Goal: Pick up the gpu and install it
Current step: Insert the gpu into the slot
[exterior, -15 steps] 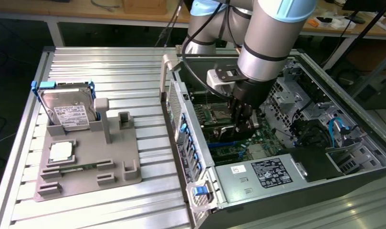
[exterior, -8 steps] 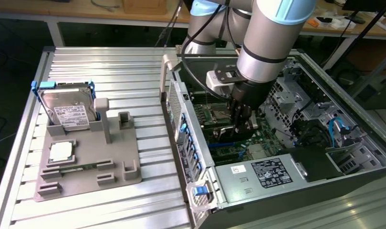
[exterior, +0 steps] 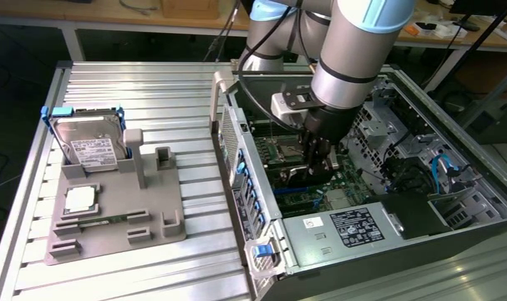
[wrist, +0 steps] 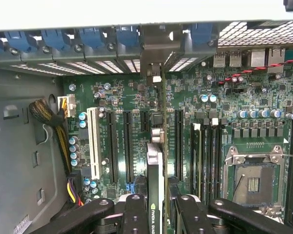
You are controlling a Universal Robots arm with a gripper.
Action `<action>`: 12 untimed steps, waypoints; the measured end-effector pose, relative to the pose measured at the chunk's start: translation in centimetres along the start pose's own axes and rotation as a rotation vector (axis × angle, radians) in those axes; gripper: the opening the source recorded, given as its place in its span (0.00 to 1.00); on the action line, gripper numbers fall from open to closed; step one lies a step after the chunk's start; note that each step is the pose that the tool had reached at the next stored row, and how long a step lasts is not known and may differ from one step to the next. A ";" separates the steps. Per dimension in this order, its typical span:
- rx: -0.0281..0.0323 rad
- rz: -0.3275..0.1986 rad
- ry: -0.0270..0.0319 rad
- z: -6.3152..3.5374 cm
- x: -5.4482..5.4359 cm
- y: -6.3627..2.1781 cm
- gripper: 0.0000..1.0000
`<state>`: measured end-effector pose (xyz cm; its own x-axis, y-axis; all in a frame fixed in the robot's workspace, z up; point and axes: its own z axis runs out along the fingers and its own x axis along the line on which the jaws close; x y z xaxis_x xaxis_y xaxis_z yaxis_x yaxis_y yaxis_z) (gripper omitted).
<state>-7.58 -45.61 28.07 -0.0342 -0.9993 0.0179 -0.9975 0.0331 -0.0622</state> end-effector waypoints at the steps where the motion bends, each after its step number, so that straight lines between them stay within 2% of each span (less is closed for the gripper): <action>1: -0.0014 0.001 0.0001 0.00 0.0 -0.05 0.27; 6: -0.0207 0.003 0.0010 0.03 0.0 -0.62 0.27; 7: -0.0230 0.003 0.0013 0.03 0.0 -0.67 0.27; 12: -0.0243 0.004 0.0015 0.06 0.0 -0.69 0.27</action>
<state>-6.89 -45.62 28.05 -0.0386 -0.9991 0.0192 -0.9986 0.0378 -0.0380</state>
